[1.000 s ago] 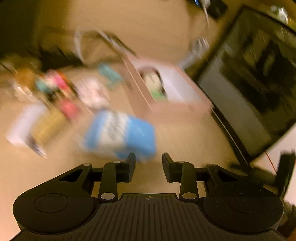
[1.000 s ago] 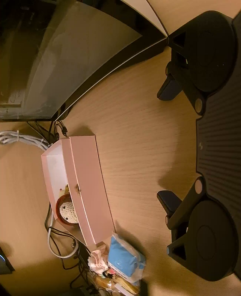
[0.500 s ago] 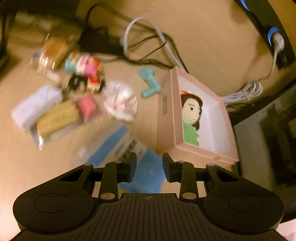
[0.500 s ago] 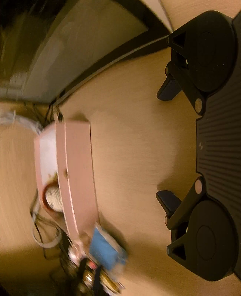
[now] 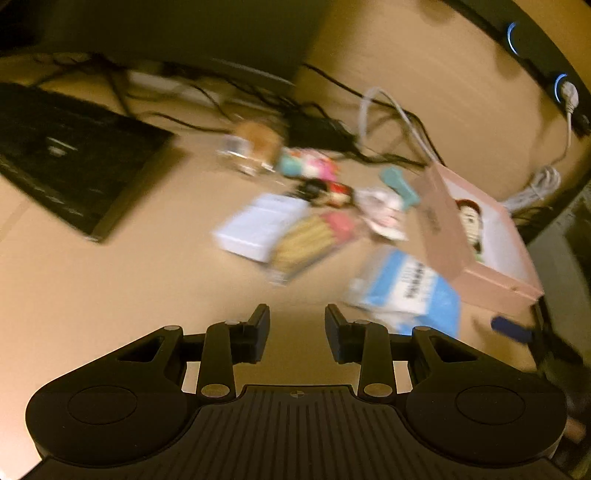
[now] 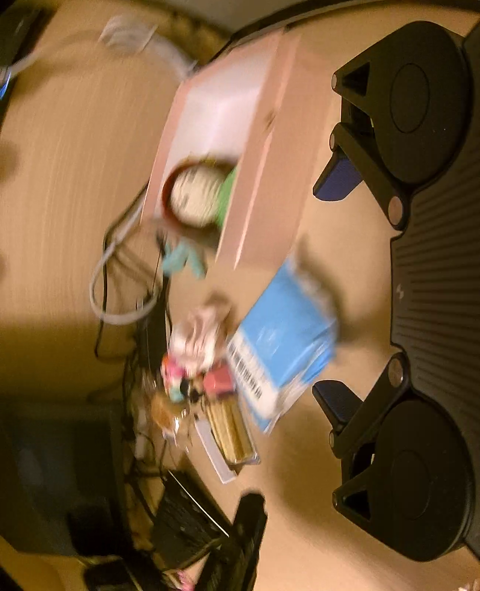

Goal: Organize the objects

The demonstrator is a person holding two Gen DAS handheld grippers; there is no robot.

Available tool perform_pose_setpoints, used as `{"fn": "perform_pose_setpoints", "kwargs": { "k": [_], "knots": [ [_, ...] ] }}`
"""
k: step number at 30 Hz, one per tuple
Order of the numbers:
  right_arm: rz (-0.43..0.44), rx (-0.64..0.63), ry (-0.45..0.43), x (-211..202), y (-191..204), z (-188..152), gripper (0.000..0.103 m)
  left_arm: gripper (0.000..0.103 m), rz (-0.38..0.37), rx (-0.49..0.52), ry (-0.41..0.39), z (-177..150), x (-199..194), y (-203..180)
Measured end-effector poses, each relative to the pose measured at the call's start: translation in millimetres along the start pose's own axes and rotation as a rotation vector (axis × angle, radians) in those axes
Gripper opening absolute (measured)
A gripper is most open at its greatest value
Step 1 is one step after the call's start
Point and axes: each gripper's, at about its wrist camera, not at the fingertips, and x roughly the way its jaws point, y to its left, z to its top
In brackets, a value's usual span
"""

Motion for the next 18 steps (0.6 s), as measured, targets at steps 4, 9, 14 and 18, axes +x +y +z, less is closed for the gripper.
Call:
{"fn": "perform_pose_setpoints", "kwargs": {
  "k": [4, 9, 14, 18],
  "knots": [
    [0.079, -0.05, 0.016, 21.6, 36.0, 10.9, 0.103, 0.036, 0.022, 0.079, -0.071, -4.8, -26.7, 16.5],
    [0.316, -0.053, 0.057, 15.7, 73.7, 9.8, 0.103, 0.036, 0.052, 0.113, -0.051, -8.8, -35.3, 29.0],
    [0.276, -0.103, 0.031, -1.6, 81.3, 6.8, 0.103, 0.036, 0.101, 0.072, 0.001, -12.1, -17.0, 30.7],
    [0.115, -0.089, 0.011, -10.3, 53.0, -0.3, 0.103, 0.036, 0.117, 0.096, 0.035, -16.3, -1.5, 20.4]
  ]
}}
